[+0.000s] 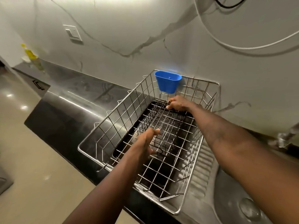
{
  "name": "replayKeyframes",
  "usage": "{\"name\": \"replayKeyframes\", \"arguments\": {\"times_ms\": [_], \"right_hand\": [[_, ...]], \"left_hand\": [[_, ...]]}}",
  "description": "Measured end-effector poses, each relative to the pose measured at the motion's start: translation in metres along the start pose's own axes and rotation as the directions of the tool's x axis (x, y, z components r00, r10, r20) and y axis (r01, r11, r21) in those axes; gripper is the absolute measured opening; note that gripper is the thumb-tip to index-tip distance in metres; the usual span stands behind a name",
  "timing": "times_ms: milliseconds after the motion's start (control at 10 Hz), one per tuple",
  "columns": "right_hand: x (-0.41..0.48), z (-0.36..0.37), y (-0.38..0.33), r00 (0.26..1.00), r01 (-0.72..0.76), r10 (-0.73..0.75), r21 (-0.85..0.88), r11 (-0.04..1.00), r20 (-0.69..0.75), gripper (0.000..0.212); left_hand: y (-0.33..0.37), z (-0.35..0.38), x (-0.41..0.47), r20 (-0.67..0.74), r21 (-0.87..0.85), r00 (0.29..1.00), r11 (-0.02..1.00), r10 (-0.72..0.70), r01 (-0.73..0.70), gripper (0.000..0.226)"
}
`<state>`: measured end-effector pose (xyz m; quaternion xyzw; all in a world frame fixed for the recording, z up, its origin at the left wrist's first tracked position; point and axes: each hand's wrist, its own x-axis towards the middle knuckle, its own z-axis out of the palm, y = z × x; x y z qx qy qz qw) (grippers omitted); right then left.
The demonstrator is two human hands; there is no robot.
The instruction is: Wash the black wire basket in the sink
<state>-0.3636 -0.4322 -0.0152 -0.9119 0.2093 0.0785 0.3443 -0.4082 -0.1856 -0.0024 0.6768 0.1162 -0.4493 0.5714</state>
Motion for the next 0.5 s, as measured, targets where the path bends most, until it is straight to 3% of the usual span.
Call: {"name": "replayKeyframes", "arguments": {"times_ms": [100,300,400,500], "right_hand": [[0.001,-0.001,0.0,1.0,-0.017,0.017,0.024,1.0,-0.001,0.039],[-0.013,0.0,-0.005,0.998,-0.049,0.047,-0.043,0.998,-0.051,0.052],[-0.027,0.0,-0.006,0.986,-0.027,0.02,-0.044,0.999,-0.165,0.054],[-0.042,-0.005,-0.014,0.967,-0.005,-0.004,-0.032,0.999,-0.256,0.061]], "left_hand": [[-0.002,-0.001,0.005,0.026,-0.012,0.999,0.999,-0.031,0.031,0.065],[-0.003,-0.003,0.006,0.002,-0.003,0.999,0.999,-0.033,0.033,0.067],[0.0,-0.002,0.009,-0.134,0.068,0.991,0.998,0.002,0.008,0.078],[0.007,-0.001,0.01,-0.321,0.175,0.943,0.984,0.087,-0.031,0.121]]}}
